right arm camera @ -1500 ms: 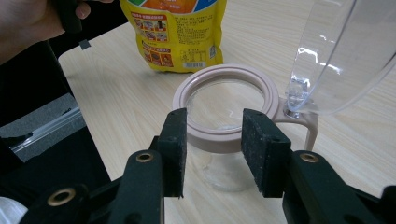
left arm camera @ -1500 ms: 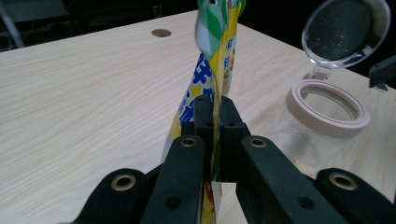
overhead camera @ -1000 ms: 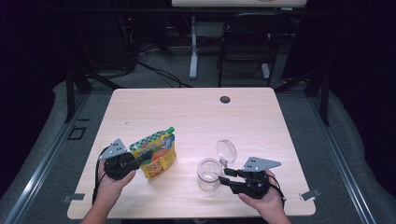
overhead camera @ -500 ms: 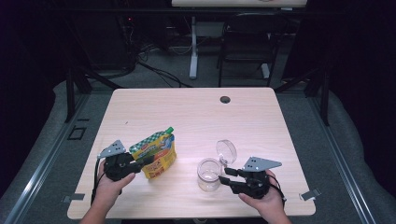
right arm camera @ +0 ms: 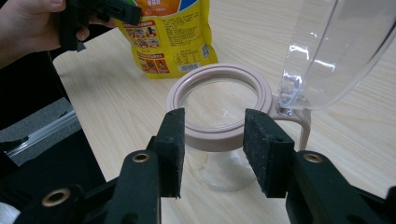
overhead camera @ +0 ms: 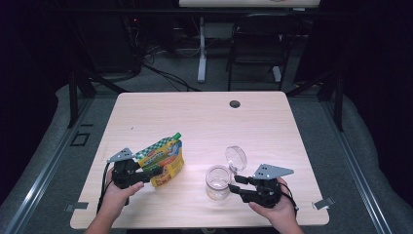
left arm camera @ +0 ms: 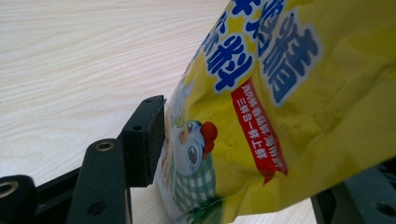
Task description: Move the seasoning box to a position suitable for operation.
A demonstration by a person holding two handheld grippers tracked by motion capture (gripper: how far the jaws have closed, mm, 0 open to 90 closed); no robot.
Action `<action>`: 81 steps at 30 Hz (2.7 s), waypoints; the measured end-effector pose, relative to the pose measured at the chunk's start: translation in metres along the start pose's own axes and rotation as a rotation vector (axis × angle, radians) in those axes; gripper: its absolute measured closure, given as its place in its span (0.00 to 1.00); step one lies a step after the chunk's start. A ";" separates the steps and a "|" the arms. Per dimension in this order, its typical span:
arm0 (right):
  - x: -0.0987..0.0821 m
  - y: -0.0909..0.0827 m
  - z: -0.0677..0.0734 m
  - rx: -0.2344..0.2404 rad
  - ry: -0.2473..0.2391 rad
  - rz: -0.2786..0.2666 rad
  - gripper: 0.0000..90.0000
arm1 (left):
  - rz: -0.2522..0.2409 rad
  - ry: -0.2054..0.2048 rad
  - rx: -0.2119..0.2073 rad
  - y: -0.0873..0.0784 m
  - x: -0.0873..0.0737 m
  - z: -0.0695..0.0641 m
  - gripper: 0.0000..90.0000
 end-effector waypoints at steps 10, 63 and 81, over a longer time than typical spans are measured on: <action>0.000 0.000 0.000 0.001 0.000 -0.001 0.65 | 0.042 0.019 0.016 0.011 -0.009 0.001 0.46; -0.001 0.000 0.000 -0.003 0.002 -0.011 0.64 | 0.095 0.056 0.051 0.050 -0.042 0.006 0.39; -0.002 0.001 0.000 -0.002 0.001 0.001 0.64 | 0.080 0.041 0.028 0.055 -0.045 0.003 0.43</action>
Point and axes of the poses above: each handheld gripper's, and its own axes: y roughly forward along the jaws, x roughly out of its top, z roughly to its left, the point moved 10 cm from there along y, roughly forward along the jaws, and after that the axes turned 13 degrees about x, right-handed, at the moved point
